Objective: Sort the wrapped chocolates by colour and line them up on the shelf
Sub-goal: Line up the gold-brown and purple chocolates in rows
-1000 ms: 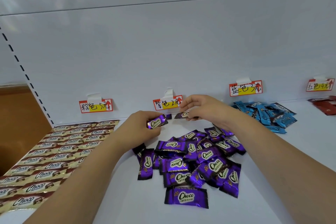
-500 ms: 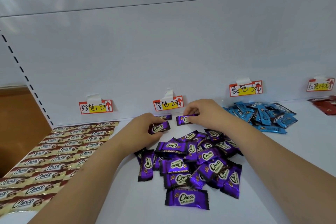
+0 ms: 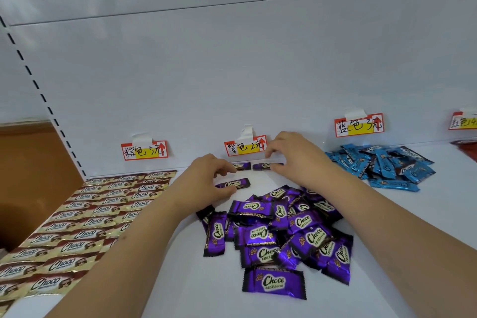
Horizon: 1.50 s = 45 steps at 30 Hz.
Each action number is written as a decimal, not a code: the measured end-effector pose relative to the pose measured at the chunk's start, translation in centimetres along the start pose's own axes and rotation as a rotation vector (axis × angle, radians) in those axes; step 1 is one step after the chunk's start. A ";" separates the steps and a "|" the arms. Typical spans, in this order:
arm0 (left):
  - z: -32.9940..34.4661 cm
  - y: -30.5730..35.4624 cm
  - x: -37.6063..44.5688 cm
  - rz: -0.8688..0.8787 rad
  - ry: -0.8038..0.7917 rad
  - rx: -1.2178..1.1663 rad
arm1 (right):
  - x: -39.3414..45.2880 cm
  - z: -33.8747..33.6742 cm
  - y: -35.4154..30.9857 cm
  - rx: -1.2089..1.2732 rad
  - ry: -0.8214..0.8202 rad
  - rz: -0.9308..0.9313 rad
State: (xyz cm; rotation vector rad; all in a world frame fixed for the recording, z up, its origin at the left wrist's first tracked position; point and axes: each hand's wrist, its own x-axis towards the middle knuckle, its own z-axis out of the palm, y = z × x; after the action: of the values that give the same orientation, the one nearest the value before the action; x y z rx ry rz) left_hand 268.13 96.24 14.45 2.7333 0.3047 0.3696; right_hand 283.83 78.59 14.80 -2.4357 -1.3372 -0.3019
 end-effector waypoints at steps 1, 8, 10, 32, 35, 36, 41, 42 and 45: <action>-0.1 -0.1 0.0 -0.002 0.004 0.019 | -0.1 -0.2 0.0 -0.007 -0.018 -0.001; -0.6 -0.8 0.1 -0.087 0.006 0.117 | -0.1 -0.2 0.0 0.000 -0.183 -0.017; -0.7 -0.9 0.0 -0.106 0.011 0.131 | -0.1 -0.2 0.0 0.005 -0.193 -0.009; -0.2 -0.7 0.2 -0.055 -0.046 0.191 | -0.1 -0.1 0.0 0.079 -0.180 0.013; -0.6 -0.4 0.1 -0.019 -0.058 0.219 | -0.2 -0.3 -0.3 0.087 -0.178 0.010; -0.8 -0.5 0.1 -0.029 -0.064 0.226 | -0.3 -0.3 -0.4 0.091 -0.184 0.006; -2.4 -1.6 -0.6 -0.137 -0.008 0.341 | -0.5 -0.5 -0.7 0.086 -0.183 -0.028; -2.7 -1.7 -0.6 -0.142 0.000 0.329 | -0.5 -0.5 -0.7 0.082 -0.177 -0.027; -3.1 -1.0 -0.9 -0.109 -0.015 0.167 | -0.5 -0.4 -0.5 0.081 -0.148 -0.020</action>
State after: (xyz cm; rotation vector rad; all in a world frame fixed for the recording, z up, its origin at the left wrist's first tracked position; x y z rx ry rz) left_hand 266.25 97.91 16.71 2.8650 0.4985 0.3068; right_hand 283.14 78.30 15.15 -2.4186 -1.4072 -0.0718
